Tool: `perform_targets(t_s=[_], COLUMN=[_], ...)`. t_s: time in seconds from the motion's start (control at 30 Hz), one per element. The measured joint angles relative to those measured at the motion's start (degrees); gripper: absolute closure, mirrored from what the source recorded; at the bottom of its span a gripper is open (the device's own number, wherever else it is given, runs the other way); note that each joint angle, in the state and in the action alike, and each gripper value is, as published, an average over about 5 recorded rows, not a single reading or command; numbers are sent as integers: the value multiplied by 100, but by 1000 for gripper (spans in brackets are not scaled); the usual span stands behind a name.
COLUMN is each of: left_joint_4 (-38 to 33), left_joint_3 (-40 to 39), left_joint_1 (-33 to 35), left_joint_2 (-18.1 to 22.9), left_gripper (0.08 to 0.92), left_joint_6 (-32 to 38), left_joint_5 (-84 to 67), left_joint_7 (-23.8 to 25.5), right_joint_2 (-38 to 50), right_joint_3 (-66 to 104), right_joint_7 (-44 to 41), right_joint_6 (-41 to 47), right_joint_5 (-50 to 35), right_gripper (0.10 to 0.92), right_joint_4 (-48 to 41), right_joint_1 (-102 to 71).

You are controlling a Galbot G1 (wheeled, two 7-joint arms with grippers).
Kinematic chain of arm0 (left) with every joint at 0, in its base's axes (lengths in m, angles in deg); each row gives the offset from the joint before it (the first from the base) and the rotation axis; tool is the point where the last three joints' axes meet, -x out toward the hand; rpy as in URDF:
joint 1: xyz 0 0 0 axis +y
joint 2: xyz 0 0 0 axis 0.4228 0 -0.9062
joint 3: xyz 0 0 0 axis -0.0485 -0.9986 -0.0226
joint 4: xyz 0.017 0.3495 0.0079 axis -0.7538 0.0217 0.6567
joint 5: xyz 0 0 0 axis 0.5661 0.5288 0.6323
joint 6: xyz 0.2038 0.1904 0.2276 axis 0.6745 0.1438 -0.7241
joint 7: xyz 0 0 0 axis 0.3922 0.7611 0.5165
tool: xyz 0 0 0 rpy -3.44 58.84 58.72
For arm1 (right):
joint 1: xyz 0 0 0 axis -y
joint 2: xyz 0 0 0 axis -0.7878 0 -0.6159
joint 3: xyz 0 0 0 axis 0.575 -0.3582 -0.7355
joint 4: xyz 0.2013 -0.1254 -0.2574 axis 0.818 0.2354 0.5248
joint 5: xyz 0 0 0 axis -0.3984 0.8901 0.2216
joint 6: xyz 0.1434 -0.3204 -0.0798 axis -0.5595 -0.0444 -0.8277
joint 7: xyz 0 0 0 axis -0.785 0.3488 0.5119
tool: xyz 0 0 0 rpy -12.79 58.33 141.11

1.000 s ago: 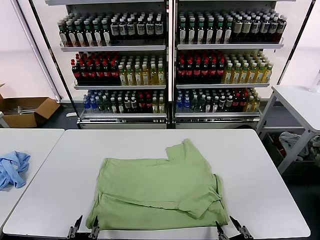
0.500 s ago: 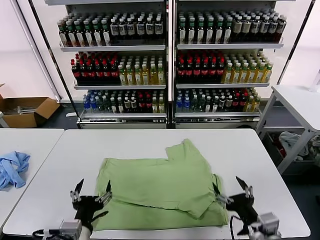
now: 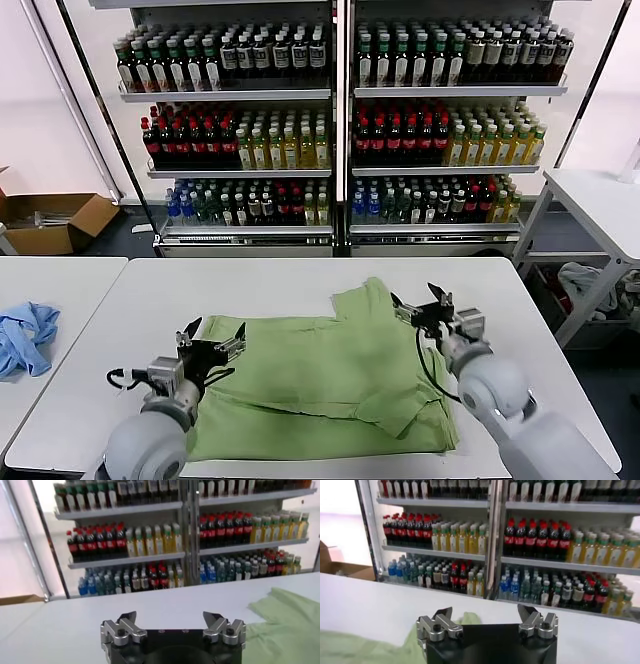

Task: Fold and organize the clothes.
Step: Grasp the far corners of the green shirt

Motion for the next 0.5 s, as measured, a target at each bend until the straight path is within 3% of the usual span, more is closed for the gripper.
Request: perform_targets(t_s=[0.5], left_joint_4=[1408], left_joint_3=[-279], left_joint_1=[-1073], left_joint_2=[-76], left_gripper=[177], left_joint_6=[-279], left_joint_5=[-474], left_joint_7=[738], right_joint_2=[-701], right_joint_3=[-562], right_joint_7=[-668], right_joint_6=[297], right_joint_5=[240], right_gripper=[203], right_joint_4=[-1850], right_joint_1=[1198])
